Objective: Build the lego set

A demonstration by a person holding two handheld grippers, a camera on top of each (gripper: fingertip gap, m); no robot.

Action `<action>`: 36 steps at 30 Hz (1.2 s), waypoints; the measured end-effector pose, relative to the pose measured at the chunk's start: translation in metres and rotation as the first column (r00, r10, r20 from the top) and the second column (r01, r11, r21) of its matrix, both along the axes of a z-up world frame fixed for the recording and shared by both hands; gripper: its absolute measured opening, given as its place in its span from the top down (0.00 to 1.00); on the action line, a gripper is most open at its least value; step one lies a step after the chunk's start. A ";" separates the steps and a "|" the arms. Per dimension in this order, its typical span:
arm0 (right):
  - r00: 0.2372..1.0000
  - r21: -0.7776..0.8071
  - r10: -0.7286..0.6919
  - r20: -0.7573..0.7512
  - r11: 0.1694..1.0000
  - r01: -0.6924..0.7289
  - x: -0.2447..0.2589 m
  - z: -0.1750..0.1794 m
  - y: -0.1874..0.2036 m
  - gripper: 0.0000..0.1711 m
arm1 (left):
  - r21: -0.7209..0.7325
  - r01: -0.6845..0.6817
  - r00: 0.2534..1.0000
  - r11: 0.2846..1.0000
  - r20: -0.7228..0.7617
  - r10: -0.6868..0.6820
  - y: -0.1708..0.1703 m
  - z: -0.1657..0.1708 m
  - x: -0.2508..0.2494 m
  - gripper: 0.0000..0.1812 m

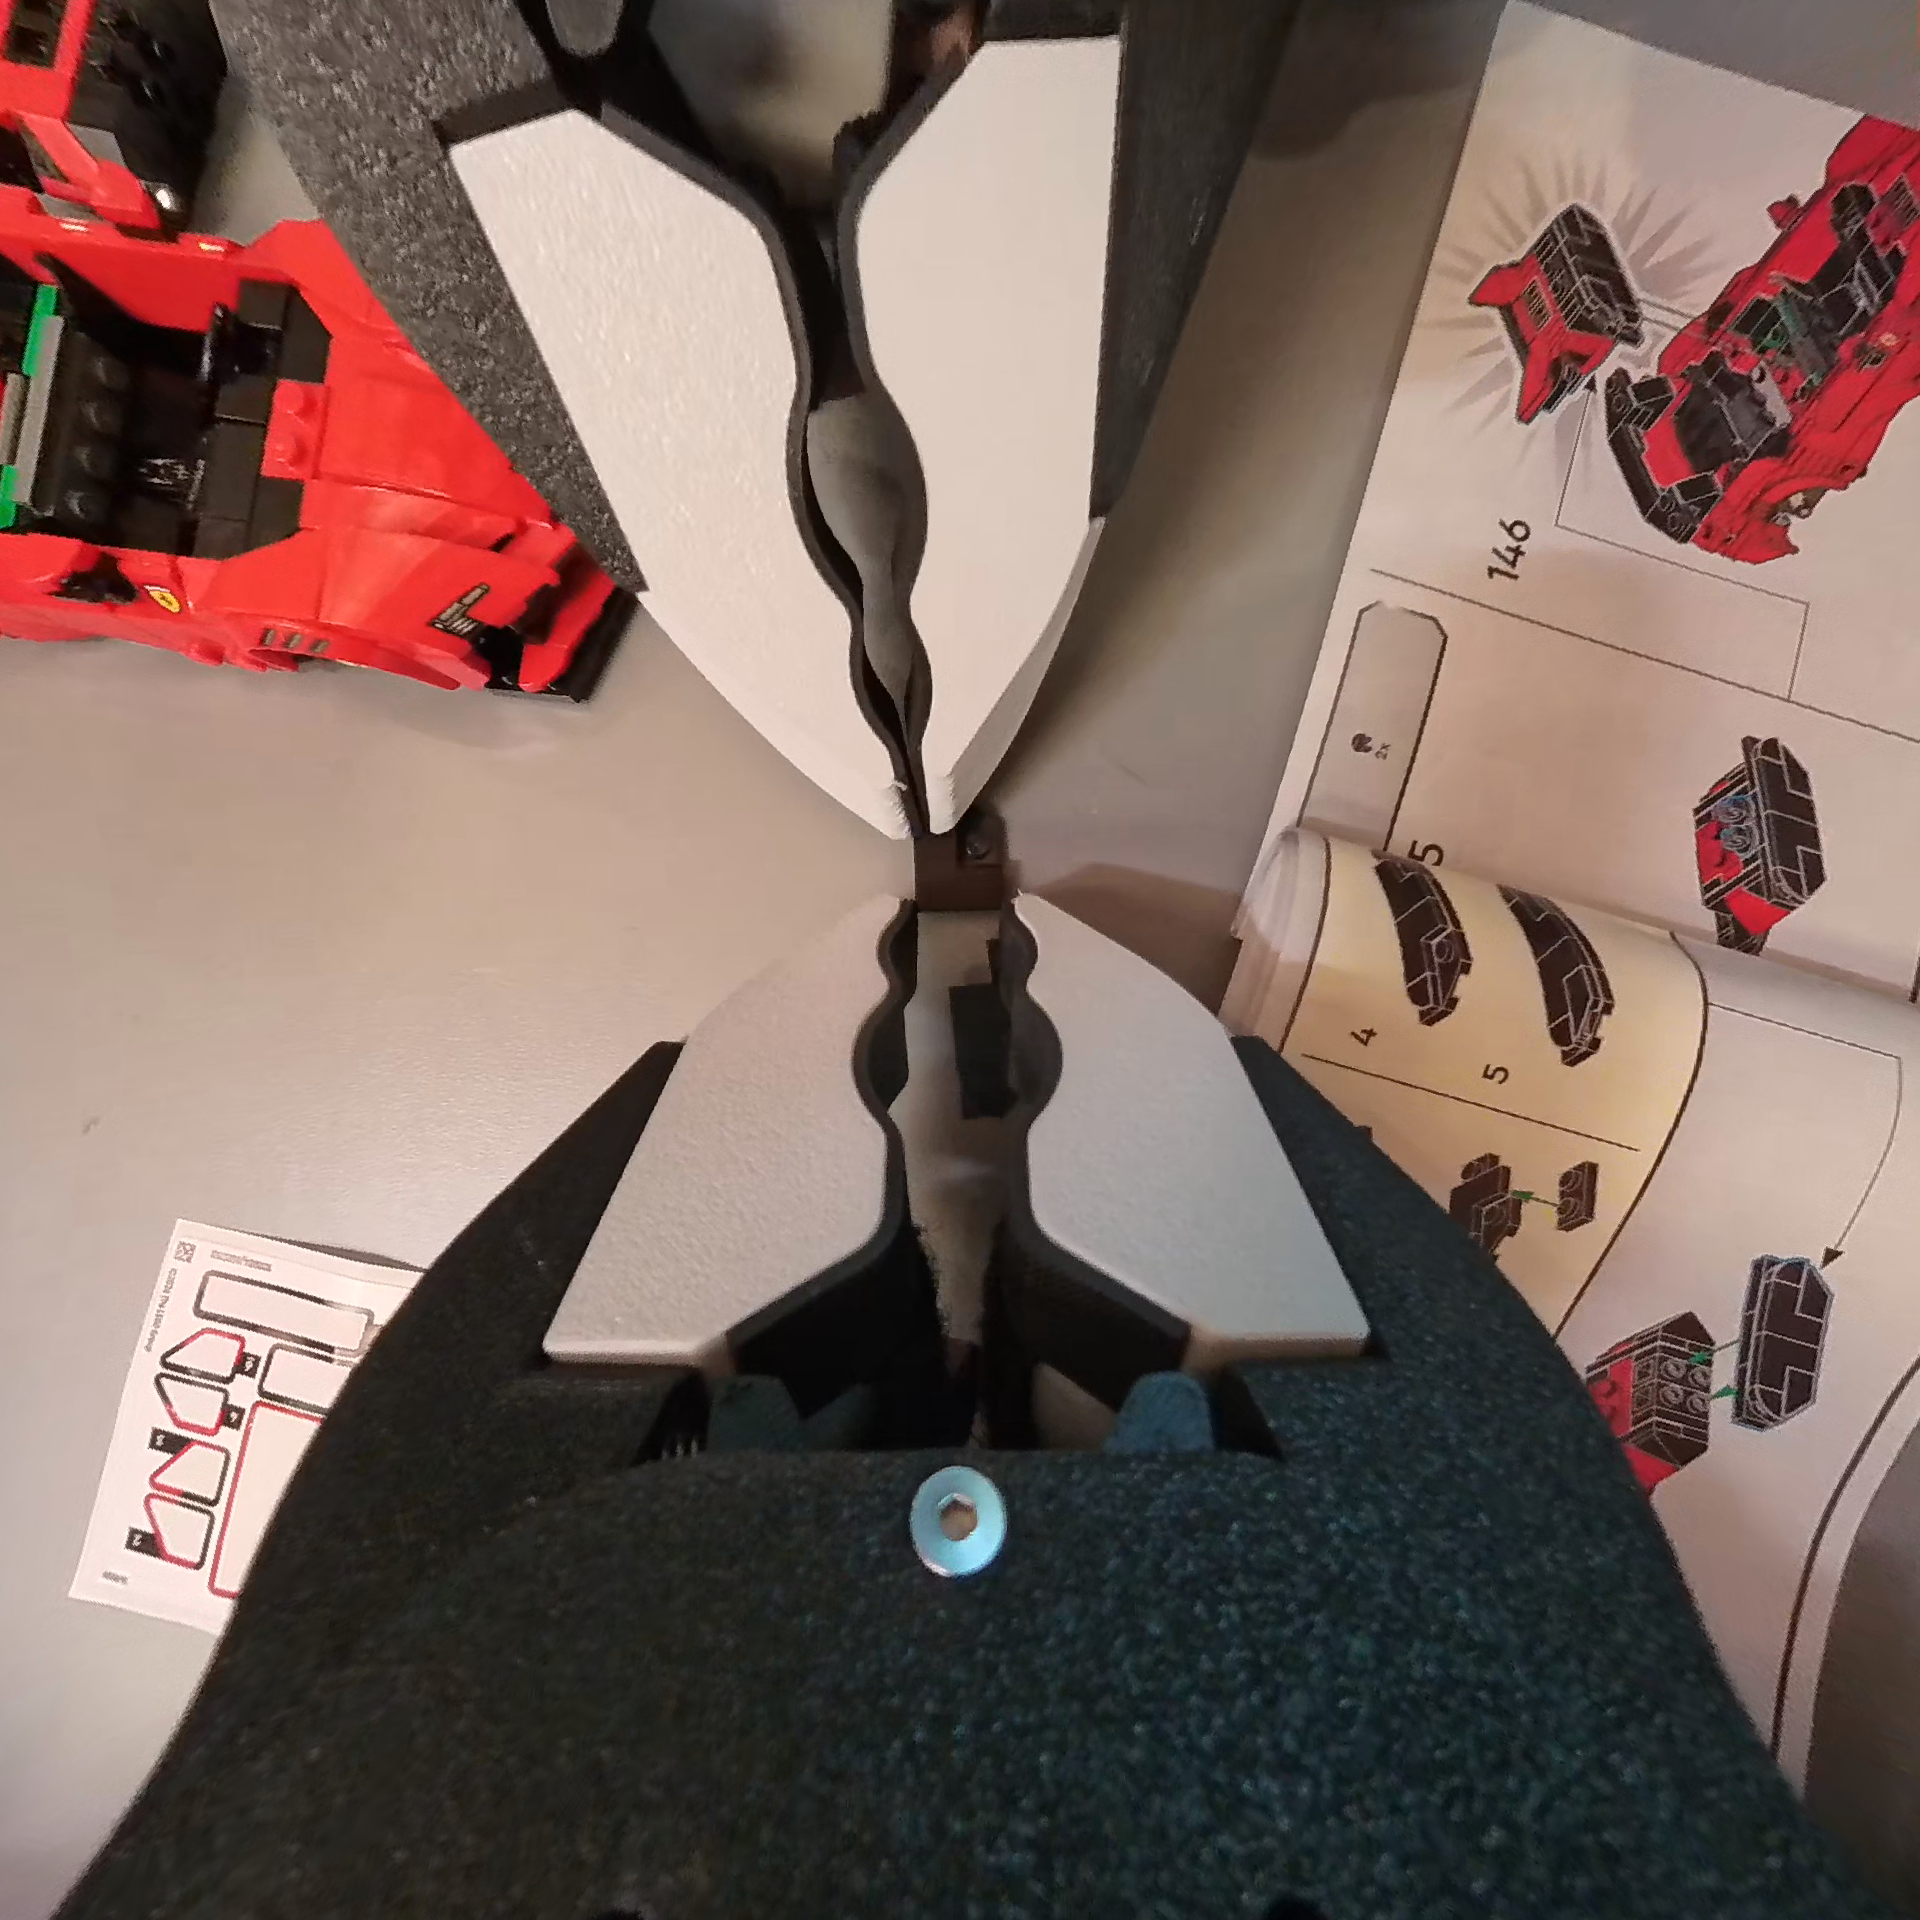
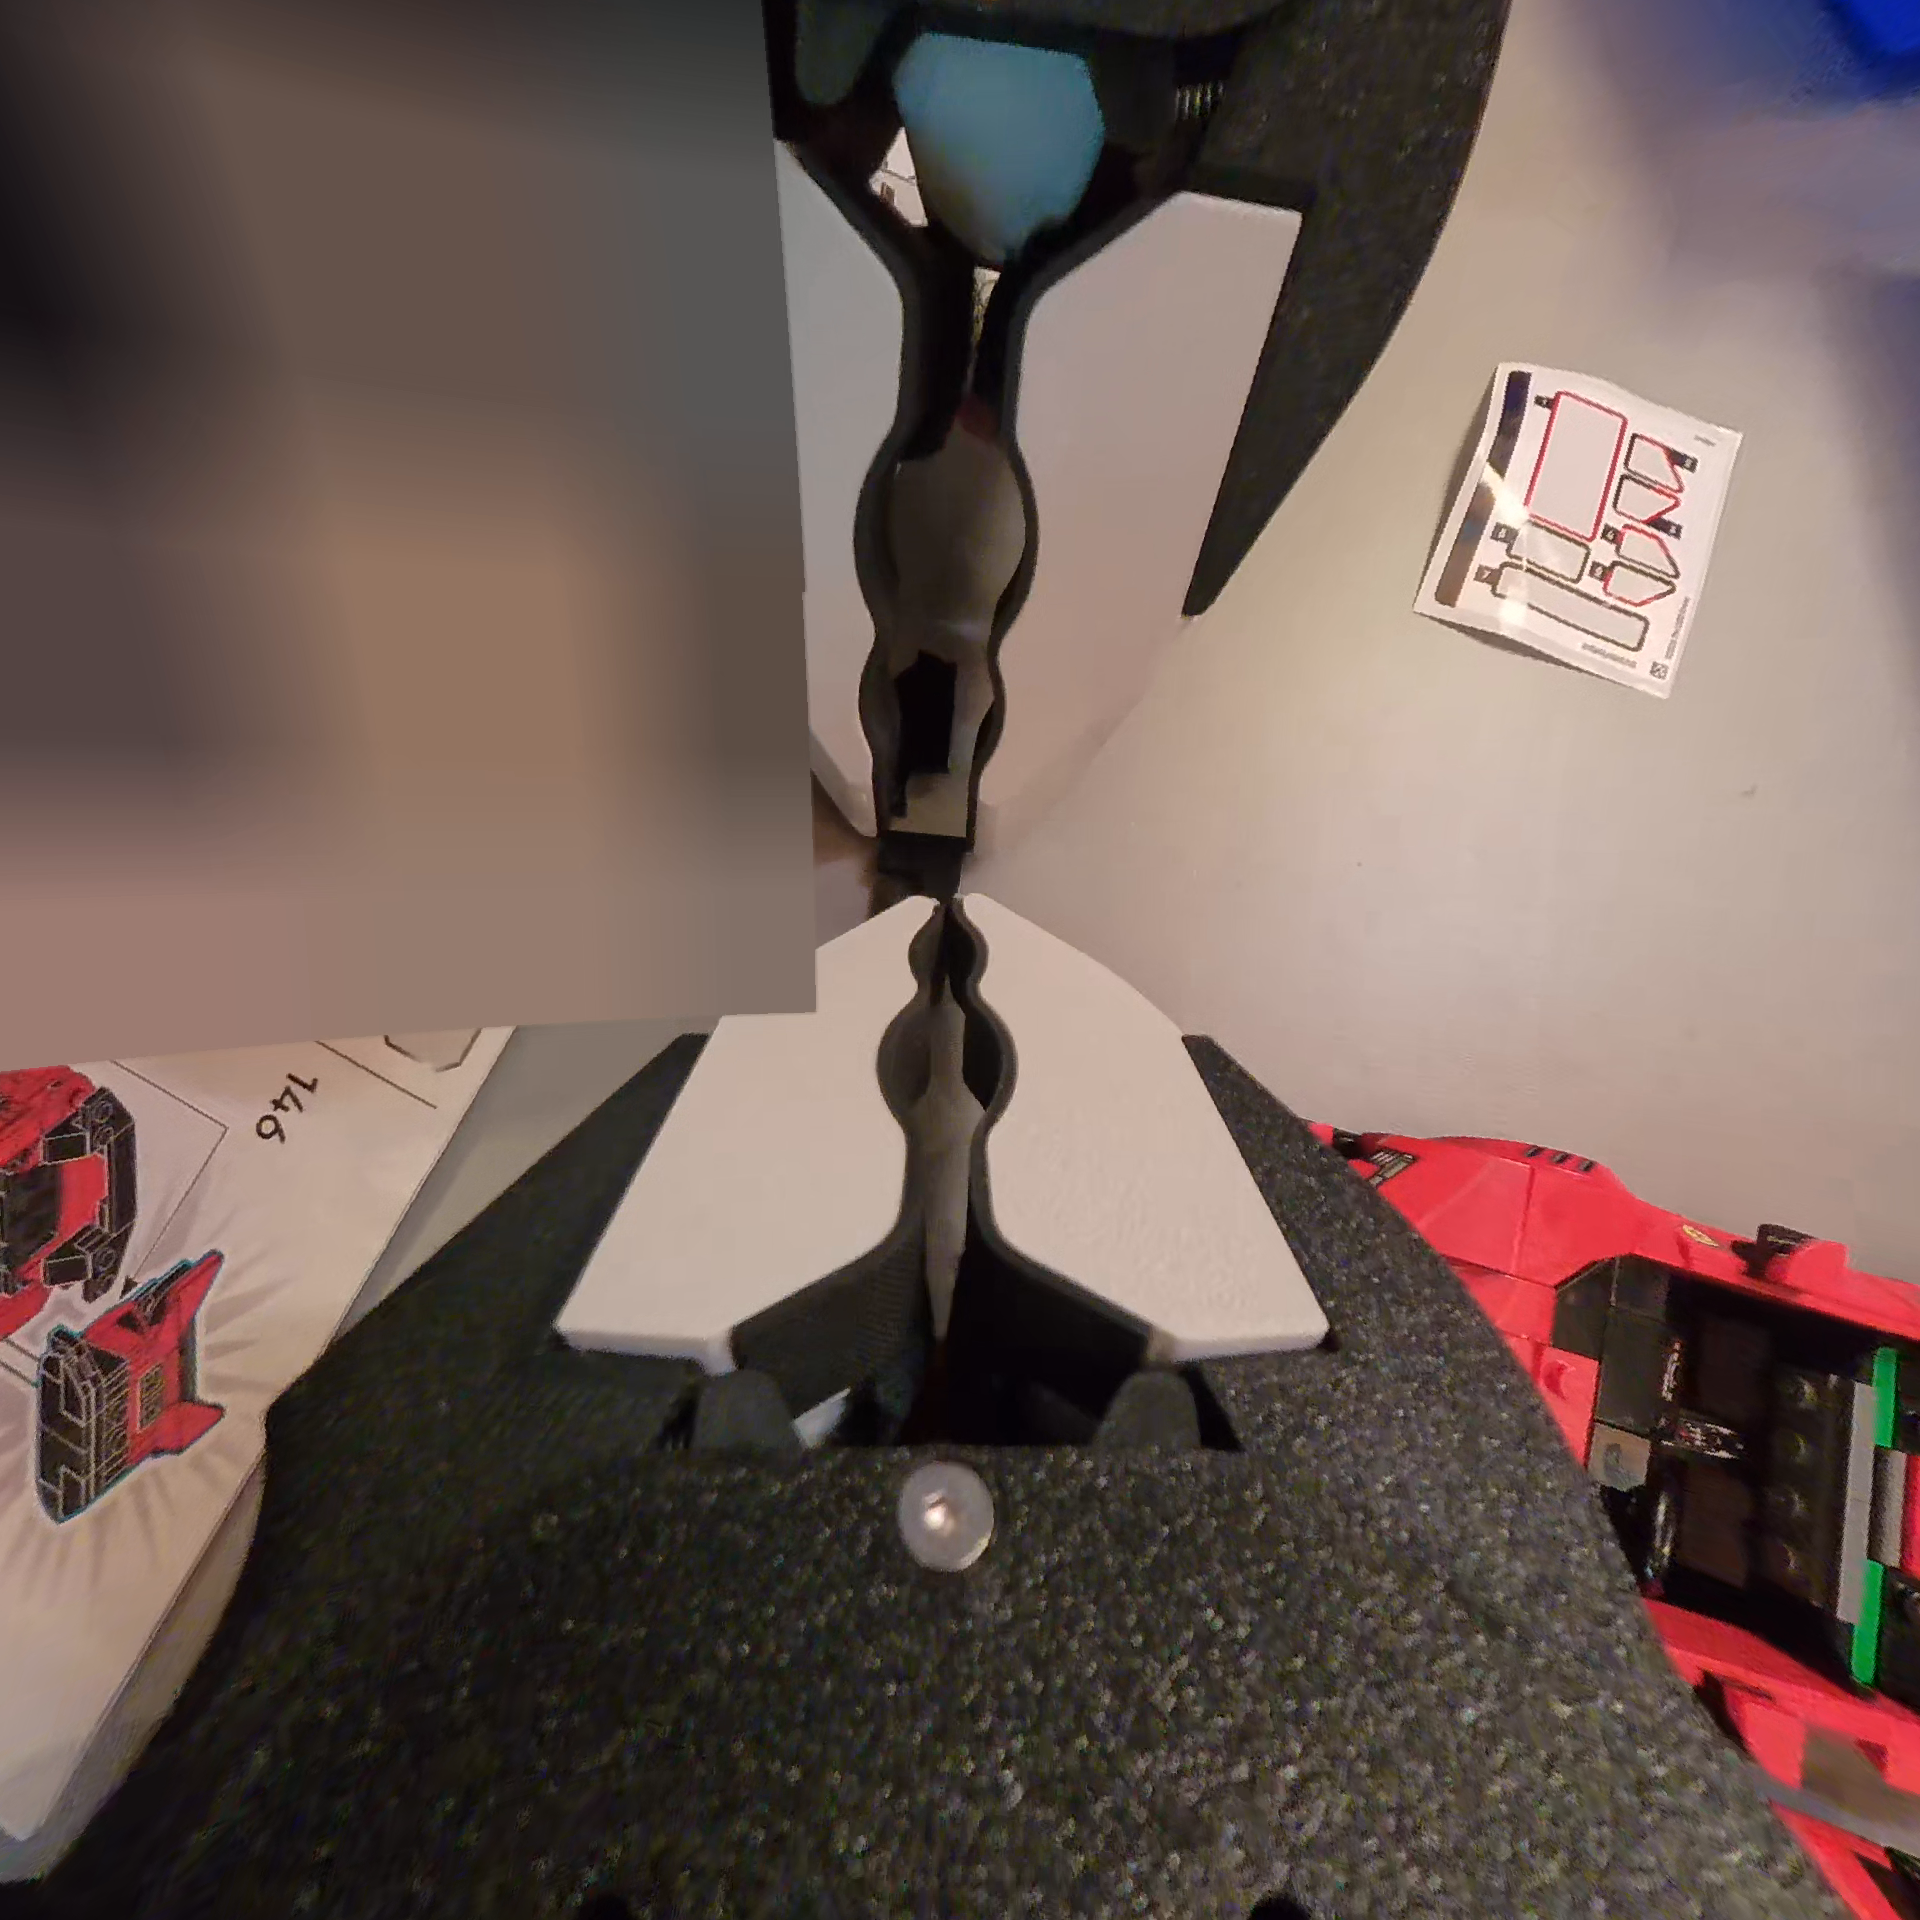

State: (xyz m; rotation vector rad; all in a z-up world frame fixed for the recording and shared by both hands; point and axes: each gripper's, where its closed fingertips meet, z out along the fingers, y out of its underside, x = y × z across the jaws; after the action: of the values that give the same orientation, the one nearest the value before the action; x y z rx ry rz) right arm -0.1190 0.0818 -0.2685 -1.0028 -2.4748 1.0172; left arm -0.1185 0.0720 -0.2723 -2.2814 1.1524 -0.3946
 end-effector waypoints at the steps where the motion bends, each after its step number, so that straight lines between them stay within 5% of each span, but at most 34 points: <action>1: 1.000 0.006 0.001 0.002 1.000 -0.001 0.000 0.000 0.000 1.00 | -0.001 0.000 1.000 1.000 0.000 0.000 0.000 0.000 0.000 0.92; 16: 0.999 0.166 -0.039 0.033 0.986 0.033 0.000 -0.002 0.001 1.00 | -0.055 -0.036 0.999 0.998 0.009 0.037 0.000 -0.003 -0.001 0.92; 24: 0.998 0.381 0.053 -0.029 0.924 -0.038 0.003 -0.002 -0.002 1.00 | -0.076 -0.063 0.998 0.995 -0.013 0.063 -0.001 -0.003 -0.002 0.92; 31: 0.993 0.108 -0.120 -0.016 0.987 0.121 -0.004 0.007 0.012 1.00 | -0.063 -0.066 0.997 0.996 -0.032 0.064 -0.002 0.000 -0.002 0.92; 36: 0.992 0.006 -0.121 0.030 0.993 0.121 -0.004 0.003 -0.003 1.00 | -0.067 -0.066 0.997 0.996 -0.038 0.063 -0.003 -0.002 -0.003 0.92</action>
State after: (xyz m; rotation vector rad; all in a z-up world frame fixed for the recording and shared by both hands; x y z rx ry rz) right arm -0.1235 0.0784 -0.2658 -1.1595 -2.4059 0.9649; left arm -0.1213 0.0693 -0.2746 -2.3872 1.0953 -0.3751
